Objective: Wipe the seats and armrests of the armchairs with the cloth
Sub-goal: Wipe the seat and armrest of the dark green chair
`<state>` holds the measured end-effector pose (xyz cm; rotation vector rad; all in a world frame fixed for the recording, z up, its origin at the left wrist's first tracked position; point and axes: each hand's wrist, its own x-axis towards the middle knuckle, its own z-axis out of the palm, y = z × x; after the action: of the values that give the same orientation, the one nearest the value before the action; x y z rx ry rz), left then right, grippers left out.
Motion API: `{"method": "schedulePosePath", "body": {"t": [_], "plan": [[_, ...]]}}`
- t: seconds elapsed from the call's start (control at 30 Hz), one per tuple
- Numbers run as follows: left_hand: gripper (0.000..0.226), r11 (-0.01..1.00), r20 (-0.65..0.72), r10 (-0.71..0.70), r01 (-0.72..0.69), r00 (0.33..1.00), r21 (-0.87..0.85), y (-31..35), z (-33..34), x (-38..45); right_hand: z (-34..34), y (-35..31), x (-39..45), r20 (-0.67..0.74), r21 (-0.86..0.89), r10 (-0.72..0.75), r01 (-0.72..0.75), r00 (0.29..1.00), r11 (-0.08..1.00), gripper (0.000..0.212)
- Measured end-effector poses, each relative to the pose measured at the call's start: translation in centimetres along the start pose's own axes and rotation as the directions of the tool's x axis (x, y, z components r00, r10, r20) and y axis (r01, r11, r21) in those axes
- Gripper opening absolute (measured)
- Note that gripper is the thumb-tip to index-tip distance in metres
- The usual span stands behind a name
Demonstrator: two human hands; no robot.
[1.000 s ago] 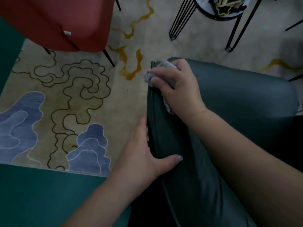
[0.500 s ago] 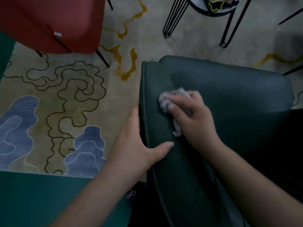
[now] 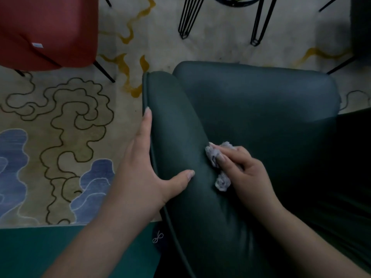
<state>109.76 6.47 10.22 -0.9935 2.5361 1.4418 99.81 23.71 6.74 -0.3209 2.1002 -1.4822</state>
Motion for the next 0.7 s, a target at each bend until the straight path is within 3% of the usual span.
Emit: {"method": "schedulePosePath", "body": {"t": [0.1,0.27,0.4,0.5,0.6,0.7], "plan": [[0.122,1.000,0.000,0.005,-0.005,1.000,-0.001,0.1,0.1,0.1,1.0,-0.7,2.8,-0.020,-0.041,-0.010,0.009,1.000,0.999,0.025],[0.121,1.000,-0.016,0.002,-0.001,1.000,0.004,-0.3,0.1,0.1,3.2,-1.3,8.6,-0.031,0.101,0.036,-0.033,0.999,0.994,0.021],[0.120,1.000,-0.017,-0.003,0.003,1.000,-0.014,-0.5,0.1,0.1,1.0,-0.6,4.0,-0.007,0.002,0.109,-0.109,0.994,0.994,0.039],[0.117,1.000,0.033,-0.013,0.014,0.999,-0.026,-0.3,-0.3,-0.1,-1.4,-0.5,0.6,0.063,-0.018,0.259,-0.259,0.964,0.966,0.037],[0.115,0.995,0.108,-0.005,-0.005,0.994,0.097,0.2,-1.5,0.0,-2.7,-1.7,-0.6,0.076,-0.121,0.323,-0.313,0.943,0.942,0.036],[0.105,0.966,0.148,-0.003,-0.035,0.989,0.255,0.3,-3.6,0.5,-2.8,-4.4,-0.5,-0.042,-0.053,0.315,-0.317,0.948,0.947,0.024]]}}
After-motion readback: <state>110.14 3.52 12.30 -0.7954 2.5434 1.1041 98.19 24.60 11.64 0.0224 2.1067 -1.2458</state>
